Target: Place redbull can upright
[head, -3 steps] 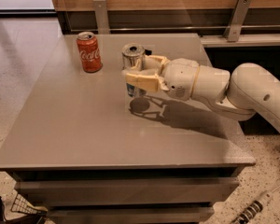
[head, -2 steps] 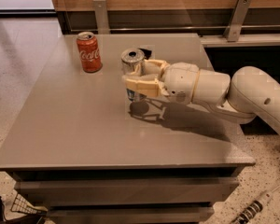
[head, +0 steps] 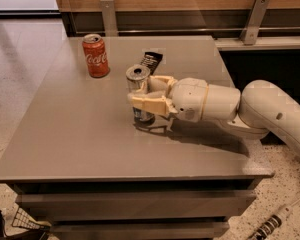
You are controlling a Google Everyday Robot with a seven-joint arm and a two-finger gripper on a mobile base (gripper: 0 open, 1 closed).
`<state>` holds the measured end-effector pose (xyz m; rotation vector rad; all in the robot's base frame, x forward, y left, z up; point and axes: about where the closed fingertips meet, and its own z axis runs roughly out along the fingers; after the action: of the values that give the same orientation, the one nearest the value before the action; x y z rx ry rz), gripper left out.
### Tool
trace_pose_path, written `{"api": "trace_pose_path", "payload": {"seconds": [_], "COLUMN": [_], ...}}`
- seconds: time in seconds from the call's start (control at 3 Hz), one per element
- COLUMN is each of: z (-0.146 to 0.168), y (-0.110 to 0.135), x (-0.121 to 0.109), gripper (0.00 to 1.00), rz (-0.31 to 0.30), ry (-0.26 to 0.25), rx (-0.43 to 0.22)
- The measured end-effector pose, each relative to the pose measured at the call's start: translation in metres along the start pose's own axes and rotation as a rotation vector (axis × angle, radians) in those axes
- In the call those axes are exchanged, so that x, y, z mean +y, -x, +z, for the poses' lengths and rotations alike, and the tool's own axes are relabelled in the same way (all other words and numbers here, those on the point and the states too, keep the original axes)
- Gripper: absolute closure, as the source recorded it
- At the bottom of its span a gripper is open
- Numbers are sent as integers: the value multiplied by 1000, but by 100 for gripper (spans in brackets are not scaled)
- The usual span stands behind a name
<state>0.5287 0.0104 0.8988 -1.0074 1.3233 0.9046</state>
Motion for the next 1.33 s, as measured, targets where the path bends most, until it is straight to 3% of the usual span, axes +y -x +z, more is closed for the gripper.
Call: {"api": "trace_pose_path", "payload": {"seconds": [0.67, 1.0, 1.33], "z": [10, 10, 10], "y": [-27, -25, -24], "x": [14, 14, 14], "gripper": [100, 84, 60], "rz": [67, 67, 67], "ry": [7, 7, 7], "rx": [-4, -4, -4]}}
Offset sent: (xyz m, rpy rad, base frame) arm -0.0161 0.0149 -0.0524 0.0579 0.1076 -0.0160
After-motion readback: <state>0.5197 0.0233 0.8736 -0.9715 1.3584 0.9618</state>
